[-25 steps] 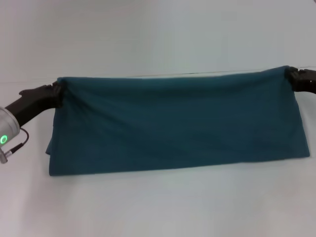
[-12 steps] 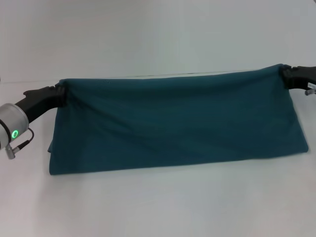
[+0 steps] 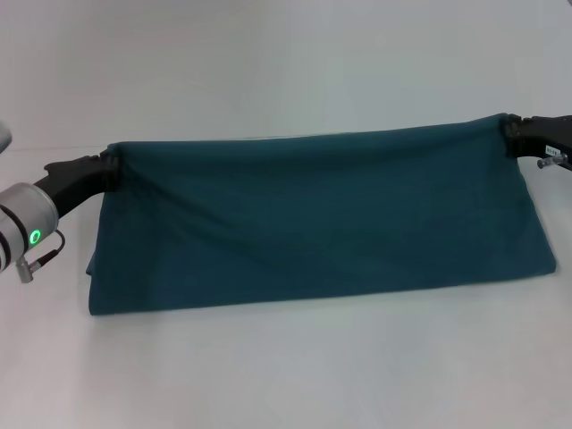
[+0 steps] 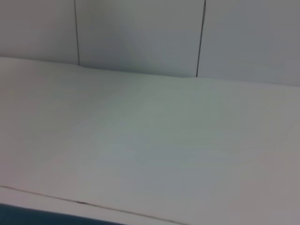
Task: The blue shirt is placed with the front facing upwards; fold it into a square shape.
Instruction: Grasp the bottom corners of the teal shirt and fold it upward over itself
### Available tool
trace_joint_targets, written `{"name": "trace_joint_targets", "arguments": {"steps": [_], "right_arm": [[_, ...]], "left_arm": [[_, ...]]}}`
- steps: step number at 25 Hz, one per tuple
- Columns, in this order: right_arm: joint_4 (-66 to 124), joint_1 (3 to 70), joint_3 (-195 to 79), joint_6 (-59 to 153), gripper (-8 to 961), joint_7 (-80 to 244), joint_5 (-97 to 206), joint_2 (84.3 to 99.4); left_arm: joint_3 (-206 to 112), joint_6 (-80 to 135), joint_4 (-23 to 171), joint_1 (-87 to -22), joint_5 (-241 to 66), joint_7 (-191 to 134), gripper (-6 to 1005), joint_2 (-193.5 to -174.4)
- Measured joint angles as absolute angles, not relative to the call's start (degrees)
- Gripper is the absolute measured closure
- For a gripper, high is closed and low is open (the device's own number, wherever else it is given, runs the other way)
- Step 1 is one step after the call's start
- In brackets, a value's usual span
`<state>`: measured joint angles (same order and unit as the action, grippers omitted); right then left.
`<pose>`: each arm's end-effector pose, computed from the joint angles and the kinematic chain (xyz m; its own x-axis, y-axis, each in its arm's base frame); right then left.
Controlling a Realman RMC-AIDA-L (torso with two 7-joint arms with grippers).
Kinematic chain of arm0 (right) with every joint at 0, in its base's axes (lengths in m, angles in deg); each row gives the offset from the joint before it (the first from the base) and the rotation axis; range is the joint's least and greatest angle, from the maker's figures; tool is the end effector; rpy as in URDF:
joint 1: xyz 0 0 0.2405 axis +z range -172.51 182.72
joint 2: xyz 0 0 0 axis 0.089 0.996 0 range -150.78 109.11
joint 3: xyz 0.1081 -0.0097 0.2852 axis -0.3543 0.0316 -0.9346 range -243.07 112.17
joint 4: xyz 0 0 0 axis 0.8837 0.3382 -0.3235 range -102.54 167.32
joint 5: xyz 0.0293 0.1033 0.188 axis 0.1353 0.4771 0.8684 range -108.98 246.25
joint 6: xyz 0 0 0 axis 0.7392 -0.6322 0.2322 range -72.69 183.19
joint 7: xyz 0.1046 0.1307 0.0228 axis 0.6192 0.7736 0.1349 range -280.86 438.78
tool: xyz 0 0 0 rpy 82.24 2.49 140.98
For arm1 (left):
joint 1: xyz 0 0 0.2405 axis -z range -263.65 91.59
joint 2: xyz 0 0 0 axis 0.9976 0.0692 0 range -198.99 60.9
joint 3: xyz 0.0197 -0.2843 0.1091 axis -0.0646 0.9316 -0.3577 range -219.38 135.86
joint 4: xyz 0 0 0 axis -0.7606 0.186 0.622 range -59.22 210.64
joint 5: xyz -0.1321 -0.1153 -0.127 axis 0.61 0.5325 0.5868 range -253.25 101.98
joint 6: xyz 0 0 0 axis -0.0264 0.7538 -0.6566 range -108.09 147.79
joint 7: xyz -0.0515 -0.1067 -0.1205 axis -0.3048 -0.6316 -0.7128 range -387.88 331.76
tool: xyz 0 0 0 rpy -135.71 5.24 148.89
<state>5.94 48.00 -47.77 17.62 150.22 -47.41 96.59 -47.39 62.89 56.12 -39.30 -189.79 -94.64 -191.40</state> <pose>0.3592 0.5021 0.0189 0.7463 -0.3827 -0.5446 -0.6508 -0.2479 -0.7176 -0.3117 0.4938 -0.0530 0.6026 0.3736 0.7052 0.7976 -0.3109 -0.5168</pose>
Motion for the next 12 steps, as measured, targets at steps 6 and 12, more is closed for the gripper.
{"name": "trace_joint_targets", "arguments": {"steps": [6, 12], "right_arm": [[6.4, 48.4, -47.5, 20.6, 837, 148.6, -46.3, 96.97], [6.5, 49.0, -47.5, 22.1, 824, 144.1, -44.9, 97.91]], "left_arm": [[-47.1, 62.1, 56.2, -38.7, -188.3, -91.5, 961, -191.99], [-47.3, 59.7, 56.9, -38.6, -184.2, -87.2, 940, -192.94]]}}
